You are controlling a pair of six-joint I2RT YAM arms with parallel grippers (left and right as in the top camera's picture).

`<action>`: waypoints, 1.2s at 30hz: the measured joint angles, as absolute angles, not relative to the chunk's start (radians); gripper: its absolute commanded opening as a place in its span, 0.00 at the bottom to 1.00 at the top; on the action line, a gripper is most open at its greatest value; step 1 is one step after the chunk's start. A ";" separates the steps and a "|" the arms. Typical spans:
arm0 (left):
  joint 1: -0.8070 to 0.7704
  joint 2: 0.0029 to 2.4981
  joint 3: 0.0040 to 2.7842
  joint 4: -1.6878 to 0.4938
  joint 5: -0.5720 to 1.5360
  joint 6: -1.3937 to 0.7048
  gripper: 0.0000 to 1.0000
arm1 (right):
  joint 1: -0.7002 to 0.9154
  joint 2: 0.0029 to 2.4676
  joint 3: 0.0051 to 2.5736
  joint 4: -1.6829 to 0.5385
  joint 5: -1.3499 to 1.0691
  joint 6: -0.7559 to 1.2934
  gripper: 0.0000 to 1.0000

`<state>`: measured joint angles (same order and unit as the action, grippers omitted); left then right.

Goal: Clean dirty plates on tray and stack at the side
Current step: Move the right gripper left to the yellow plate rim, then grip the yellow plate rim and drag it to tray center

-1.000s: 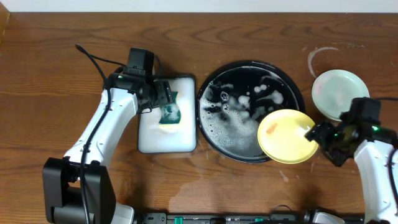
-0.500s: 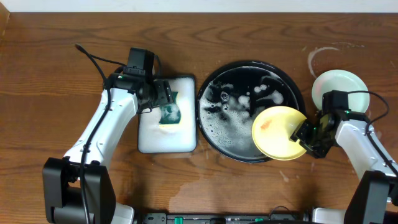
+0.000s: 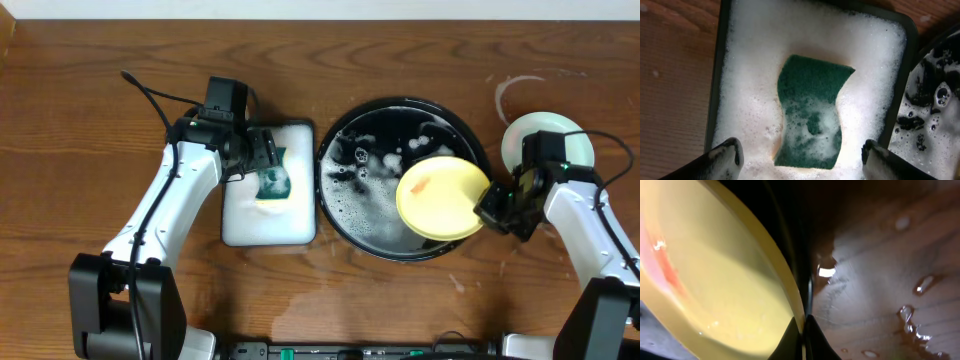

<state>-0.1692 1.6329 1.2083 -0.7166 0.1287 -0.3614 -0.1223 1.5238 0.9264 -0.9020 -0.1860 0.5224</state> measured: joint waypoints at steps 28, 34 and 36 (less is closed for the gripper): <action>-0.169 1.633 1.208 -0.714 0.142 -0.366 0.79 | 0.051 1.732 0.955 -0.520 -0.216 0.315 0.01; -0.169 1.633 1.208 -0.710 0.160 -0.366 0.79 | 0.051 1.781 1.019 -0.556 -0.240 0.276 0.01; -0.169 1.633 1.208 -0.703 0.162 -0.366 0.79 | 0.051 1.790 1.028 -0.553 -0.243 0.269 0.01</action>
